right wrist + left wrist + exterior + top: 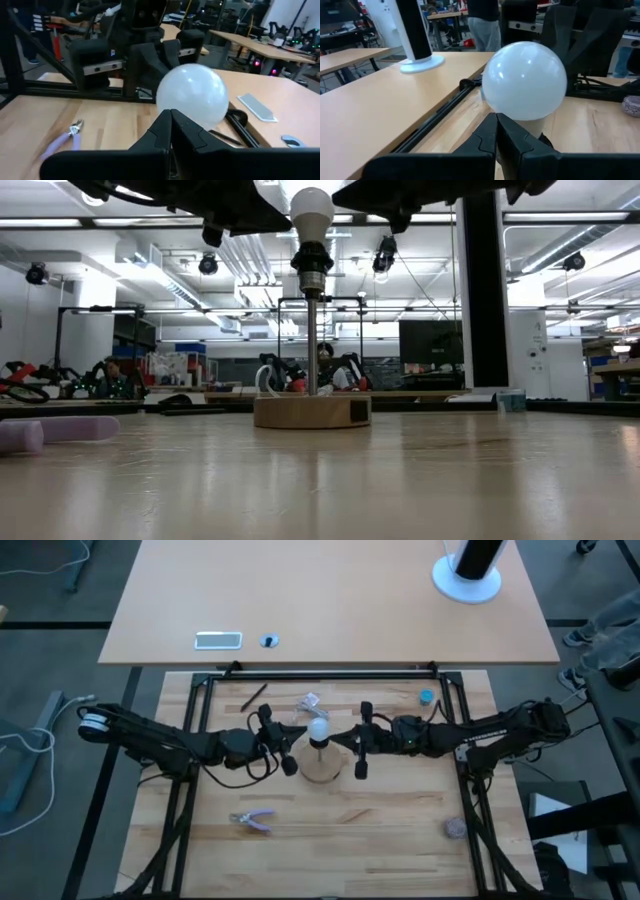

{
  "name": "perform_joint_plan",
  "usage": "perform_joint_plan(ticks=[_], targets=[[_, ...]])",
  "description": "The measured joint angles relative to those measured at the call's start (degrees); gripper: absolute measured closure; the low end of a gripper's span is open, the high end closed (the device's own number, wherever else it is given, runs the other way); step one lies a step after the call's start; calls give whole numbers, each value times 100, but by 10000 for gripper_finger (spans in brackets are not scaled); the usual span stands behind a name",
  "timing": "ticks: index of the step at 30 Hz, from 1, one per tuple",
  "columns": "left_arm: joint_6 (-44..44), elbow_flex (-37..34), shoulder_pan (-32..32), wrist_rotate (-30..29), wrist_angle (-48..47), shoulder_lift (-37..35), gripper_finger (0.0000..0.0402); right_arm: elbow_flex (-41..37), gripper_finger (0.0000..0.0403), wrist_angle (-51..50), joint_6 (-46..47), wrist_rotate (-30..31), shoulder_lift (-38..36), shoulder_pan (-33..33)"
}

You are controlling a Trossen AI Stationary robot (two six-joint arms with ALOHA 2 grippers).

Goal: Screw lightbulb
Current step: Insert the lightbulb into the lamp

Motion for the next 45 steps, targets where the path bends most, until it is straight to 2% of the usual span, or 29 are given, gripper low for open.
perform_joint_plan(ticks=[5,9,11,14,20,30,35,45], targets=[[-23,0,-4,-12,-59,-19,401,0,403,-135,3,184,-5,8],[-173,0,-88,10,-234,-154,401,0,403,-322,3,733,-33,5],[-196,0,-142,187,-238,-208,401,0,403,-333,-12,810,-33,-41],[-126,0,-190,754,-210,-242,401,0,403,-229,-72,833,-30,-116],[-8,0,-91,861,-57,-245,401,0,403,-11,-5,368,5,-200],[-48,0,-9,656,-76,-243,401,0,403,15,88,277,15,-189],[-123,0,-4,582,-105,-243,401,0,403,11,125,42,15,-179],[-368,9,2,310,-513,-232,401,0,403,-128,125,-69,24,-82]])
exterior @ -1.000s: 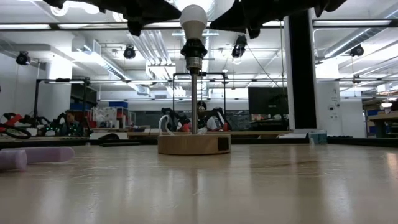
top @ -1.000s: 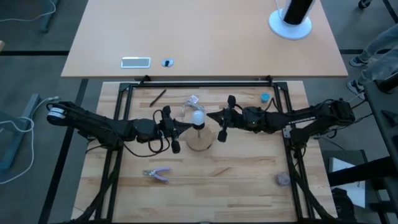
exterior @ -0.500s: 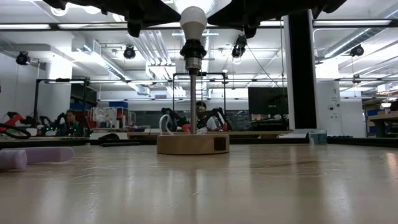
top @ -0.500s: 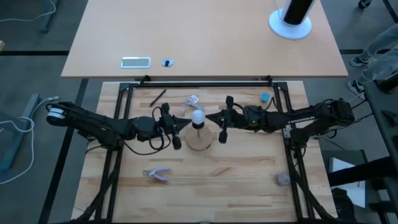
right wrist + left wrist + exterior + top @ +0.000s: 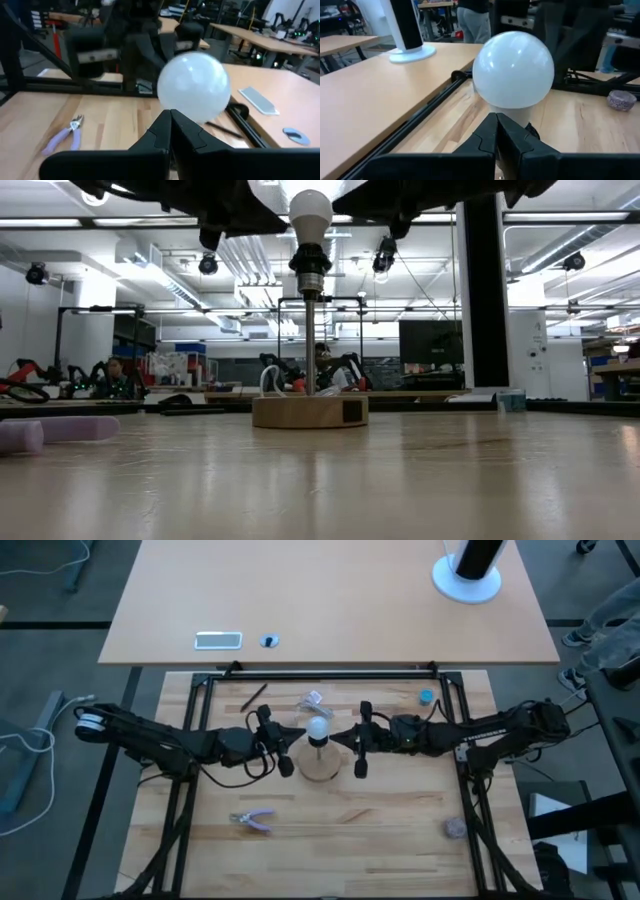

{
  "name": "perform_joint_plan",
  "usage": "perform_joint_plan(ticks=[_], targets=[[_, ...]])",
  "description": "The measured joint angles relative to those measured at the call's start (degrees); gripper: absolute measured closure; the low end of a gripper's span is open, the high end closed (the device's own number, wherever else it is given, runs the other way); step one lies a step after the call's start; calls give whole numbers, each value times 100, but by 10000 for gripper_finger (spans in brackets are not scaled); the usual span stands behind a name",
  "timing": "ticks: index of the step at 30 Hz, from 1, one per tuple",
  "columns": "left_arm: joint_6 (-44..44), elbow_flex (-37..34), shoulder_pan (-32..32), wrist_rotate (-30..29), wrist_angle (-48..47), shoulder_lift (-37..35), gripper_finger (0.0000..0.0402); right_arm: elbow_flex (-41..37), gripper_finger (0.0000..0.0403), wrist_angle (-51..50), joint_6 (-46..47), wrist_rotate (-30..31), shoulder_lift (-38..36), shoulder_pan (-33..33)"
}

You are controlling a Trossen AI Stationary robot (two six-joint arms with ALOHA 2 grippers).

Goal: Screw lightbulb
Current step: Insert the lightbulb into the lamp

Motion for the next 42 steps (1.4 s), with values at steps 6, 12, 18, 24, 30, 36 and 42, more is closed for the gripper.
perform_joint_plan(ticks=[6,12,18,24,30,36,42], targets=[[-71,0,-96,170,-20,-78,401,0,403,-318,42,663,-35,-30],[29,0,-58,315,223,-65,401,0,403,41,-93,556,-22,-129],[67,0,35,298,270,32,401,0,403,160,-40,368,-17,-131],[66,0,63,179,299,83,401,0,403,155,93,183,-17,-125],[27,-2,70,47,271,96,401,0,403,154,181,-20,-17,-88],[-19,-2,73,2,209,96,401,0,403,130,144,-42,-15,9],[-39,-9,-117,220,185,-109,401,0,403,-227,133,487,-76,2]])
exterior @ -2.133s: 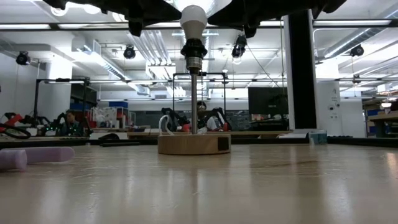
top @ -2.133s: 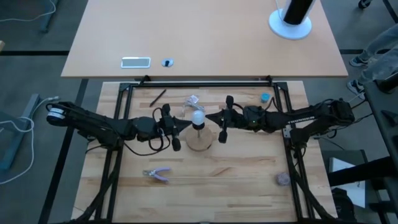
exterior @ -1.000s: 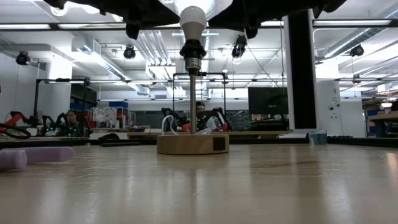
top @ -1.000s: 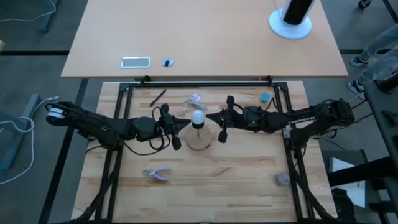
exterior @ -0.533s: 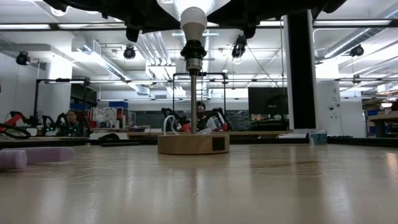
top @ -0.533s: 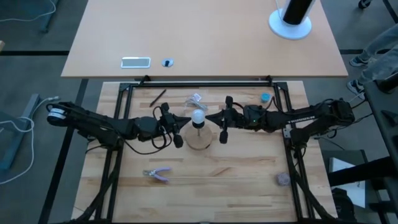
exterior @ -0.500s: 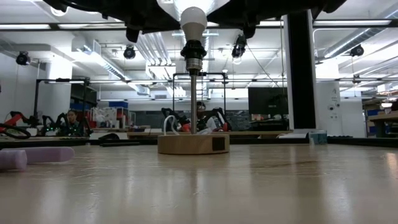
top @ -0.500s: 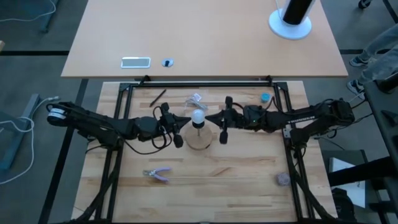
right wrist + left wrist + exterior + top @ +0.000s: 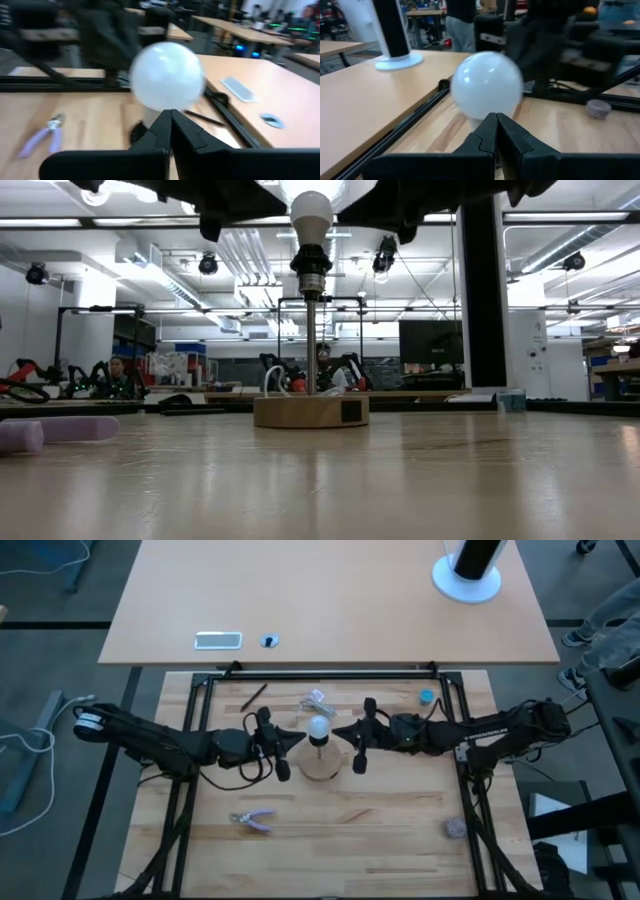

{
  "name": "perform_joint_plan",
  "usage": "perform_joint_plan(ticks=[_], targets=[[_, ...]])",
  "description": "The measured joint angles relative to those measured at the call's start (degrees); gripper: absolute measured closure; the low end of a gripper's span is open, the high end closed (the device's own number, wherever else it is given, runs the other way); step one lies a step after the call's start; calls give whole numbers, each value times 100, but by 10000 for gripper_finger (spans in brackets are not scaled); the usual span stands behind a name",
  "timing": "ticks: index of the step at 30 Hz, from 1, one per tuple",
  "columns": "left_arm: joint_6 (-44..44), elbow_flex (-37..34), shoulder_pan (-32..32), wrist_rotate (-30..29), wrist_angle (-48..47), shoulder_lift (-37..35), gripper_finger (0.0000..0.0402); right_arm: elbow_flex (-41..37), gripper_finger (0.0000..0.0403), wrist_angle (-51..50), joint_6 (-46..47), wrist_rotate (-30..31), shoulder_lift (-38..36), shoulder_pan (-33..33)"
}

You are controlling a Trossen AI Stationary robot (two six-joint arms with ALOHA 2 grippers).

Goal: Screw lightbulb
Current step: Insert the lightbulb into the lamp

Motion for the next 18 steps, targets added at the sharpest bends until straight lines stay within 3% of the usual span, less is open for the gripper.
perform_joint_plan(ticks=[7,18], targets=[[83,0,8,-49,2,-62,401,0,403,100,-144,307,26,-214],[107,0,191,-65,53,168,401,0,403,392,-158,-133,181,-351]])
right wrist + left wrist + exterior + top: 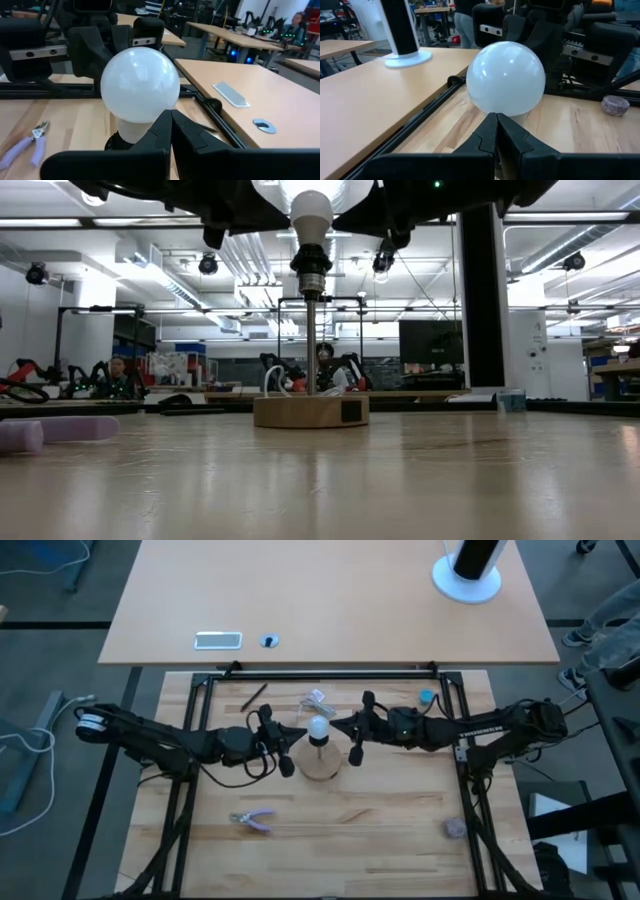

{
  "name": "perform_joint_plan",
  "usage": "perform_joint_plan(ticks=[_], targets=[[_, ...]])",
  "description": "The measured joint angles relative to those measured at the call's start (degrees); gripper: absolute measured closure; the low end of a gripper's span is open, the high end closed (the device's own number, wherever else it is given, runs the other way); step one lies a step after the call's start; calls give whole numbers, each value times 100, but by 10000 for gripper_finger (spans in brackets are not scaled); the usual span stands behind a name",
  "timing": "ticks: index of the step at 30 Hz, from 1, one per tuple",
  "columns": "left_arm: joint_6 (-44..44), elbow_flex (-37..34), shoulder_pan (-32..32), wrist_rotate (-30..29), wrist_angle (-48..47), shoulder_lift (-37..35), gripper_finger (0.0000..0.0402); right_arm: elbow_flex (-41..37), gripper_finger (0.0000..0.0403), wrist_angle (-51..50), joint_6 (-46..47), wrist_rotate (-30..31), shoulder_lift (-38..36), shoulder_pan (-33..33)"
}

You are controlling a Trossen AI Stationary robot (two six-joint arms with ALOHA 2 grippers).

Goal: Screw lightbulb
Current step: Insert the lightbulb into the lamp, then remove the lightbulb from the lamp

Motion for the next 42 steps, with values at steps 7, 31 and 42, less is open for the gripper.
perform_joint_plan(ticks=[7,31,42], targets=[[28,0,2,0,22,0,401,0,403,23,-12,-262,0,33],[-408,0,-4,27,-660,-129,401,0,403,-924,267,35,-102,198],[-706,0,-111,188,-1184,-122,401,0,403,-1031,279,25,-59,198]])
